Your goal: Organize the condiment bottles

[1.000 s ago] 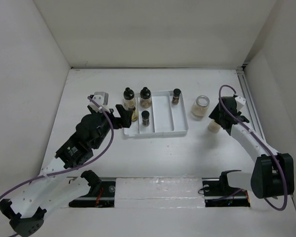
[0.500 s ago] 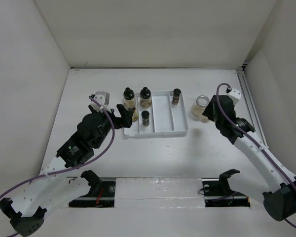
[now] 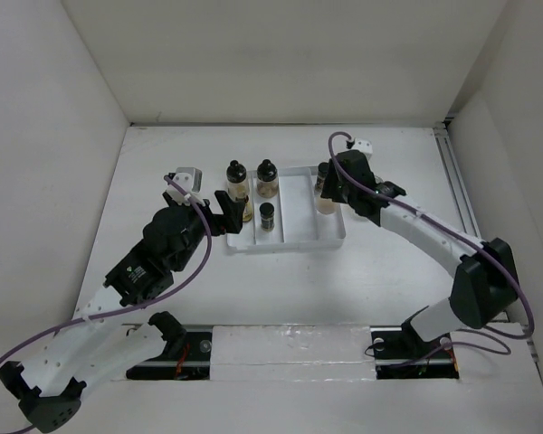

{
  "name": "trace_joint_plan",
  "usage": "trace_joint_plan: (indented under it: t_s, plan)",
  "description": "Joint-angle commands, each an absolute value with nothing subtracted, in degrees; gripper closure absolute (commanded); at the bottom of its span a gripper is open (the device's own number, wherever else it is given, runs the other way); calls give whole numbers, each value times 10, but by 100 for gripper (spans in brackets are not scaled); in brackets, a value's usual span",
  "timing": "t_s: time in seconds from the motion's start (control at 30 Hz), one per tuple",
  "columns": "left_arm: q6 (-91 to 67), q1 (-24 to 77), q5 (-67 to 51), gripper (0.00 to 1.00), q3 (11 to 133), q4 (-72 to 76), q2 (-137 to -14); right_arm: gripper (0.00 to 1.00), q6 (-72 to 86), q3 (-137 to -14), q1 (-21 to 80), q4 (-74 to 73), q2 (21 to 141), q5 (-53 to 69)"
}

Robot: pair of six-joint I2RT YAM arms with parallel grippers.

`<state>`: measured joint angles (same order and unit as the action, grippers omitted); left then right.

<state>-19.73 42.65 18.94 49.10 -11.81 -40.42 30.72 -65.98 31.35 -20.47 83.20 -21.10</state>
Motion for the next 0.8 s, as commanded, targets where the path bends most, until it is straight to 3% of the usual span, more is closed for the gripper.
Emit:
trace_joint_plan:
  t_s: [0.0,0.63,0.7,0.77]
  plan:
    - [-190,425,200,10,490,-96,-408,47,279,-703,317,-148,853,-241]
    - [-190,425,200,10,490,-96,-413,42,243,-671,323,-99,954,-247]
    - [-190,425,200,10,490,-96,-413,40,243,-671,323,-99,959,-247]
    - [-190,425,200,10,490,-96,-413,23,243,-671,323,-99,959,-252]
